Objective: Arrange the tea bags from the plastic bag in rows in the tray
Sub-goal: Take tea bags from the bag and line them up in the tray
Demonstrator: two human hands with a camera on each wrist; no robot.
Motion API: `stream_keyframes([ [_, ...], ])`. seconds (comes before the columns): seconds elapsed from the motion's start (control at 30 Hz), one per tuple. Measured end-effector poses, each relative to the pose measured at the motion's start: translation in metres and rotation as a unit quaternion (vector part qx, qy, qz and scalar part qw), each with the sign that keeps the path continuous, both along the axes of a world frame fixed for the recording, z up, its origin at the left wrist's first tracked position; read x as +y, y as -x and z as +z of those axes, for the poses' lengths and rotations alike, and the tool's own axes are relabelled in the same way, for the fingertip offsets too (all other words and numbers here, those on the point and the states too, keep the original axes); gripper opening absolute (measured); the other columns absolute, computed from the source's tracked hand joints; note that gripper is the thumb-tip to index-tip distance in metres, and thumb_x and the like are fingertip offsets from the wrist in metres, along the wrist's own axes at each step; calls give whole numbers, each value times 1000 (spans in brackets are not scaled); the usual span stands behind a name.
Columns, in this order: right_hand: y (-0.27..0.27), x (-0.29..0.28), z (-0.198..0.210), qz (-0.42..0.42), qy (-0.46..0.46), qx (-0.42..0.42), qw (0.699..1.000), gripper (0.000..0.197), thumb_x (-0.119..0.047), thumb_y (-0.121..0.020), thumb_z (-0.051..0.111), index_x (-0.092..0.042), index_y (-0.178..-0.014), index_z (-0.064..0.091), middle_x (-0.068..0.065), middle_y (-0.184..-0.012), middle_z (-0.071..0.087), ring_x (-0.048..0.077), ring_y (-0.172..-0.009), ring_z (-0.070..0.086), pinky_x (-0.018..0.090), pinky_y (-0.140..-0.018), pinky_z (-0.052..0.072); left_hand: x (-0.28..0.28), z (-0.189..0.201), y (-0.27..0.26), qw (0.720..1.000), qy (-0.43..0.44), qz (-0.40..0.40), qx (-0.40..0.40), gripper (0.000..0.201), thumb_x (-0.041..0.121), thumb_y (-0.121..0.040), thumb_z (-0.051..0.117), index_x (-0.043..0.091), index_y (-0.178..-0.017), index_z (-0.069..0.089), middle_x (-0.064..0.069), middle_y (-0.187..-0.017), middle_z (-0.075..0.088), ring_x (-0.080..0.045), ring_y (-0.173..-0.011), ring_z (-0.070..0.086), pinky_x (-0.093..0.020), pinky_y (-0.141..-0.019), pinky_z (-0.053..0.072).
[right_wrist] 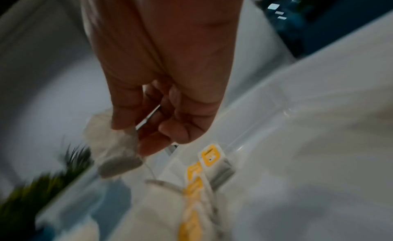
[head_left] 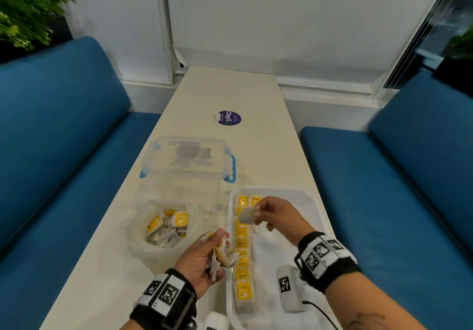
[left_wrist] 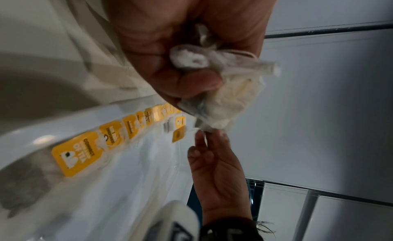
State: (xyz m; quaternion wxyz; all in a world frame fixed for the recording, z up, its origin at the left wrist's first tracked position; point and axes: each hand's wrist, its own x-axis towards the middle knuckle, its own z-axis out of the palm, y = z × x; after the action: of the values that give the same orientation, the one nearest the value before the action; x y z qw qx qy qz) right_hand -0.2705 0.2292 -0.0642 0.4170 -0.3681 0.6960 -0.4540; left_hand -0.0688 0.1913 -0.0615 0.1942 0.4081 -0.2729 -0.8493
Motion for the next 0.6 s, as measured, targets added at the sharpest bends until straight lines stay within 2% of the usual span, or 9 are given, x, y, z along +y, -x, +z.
stream_keyframes([
  [0.03,3,2,3,-23,19,-67,997,16,0,-86,61,-12,-76,57,4,-69,62,10,-61,60,19,-50,37,-1,-1,-1,1000,0,1,-1,15,24,-89,52,9,-85,55,-5,-68,49,-14,-34,51,-13,-36,25],
  [0.1,9,6,7,-58,31,-139,988,13,-1,-87,59,-12,-80,58,4,-73,63,12,-65,61,22,-53,36,-1,-2,-1,1000,0,6,-4,16,23,-90,52,9,-85,55,-5,-68,50,-14,-34,50,-13,-36,25],
  [0.27,14,6,11,-121,53,-258,957,16,-7,-93,52,-16,-81,57,-2,-70,65,12,-67,57,24,-56,37,-3,-2,1,1000,2,8,-4,16,23,-91,51,9,-84,56,-6,-65,52,-15,-34,53,-13,-36,27],
  [0.33,14,4,11,-131,59,-276,950,15,-9,-94,50,-17,-83,57,0,-73,64,11,-67,57,24,-56,37,-3,-3,3,1000,6,5,-5,16,23,-91,51,8,-84,56,-5,-63,53,-15,-34,53,-12,-36,27],
  [0.47,10,3,17,-103,35,-248,963,14,-10,-94,51,-15,-82,57,2,-73,59,11,-65,53,22,-54,35,-4,-2,5,1000,23,-4,-2,14,22,-86,55,9,-84,56,-4,-64,53,-14,-35,53,-14,-34,27],
  [0.53,4,4,26,-61,3,-169,984,16,-8,-91,56,-14,-76,55,1,-66,54,10,-58,50,21,-51,33,-5,-1,7,998,55,-11,-8,16,23,-80,60,9,-87,57,-4,-60,54,-14,-38,53,-13,-35,27],
  [0.6,-4,4,35,-9,-17,-78,997,18,-6,-88,60,-13,-73,54,0,-61,53,7,-53,48,19,-48,31,-7,0,11,995,95,-18,-7,20,23,-82,60,8,-94,59,-3,-55,55,-14,-38,54,-13,-36,27],
])
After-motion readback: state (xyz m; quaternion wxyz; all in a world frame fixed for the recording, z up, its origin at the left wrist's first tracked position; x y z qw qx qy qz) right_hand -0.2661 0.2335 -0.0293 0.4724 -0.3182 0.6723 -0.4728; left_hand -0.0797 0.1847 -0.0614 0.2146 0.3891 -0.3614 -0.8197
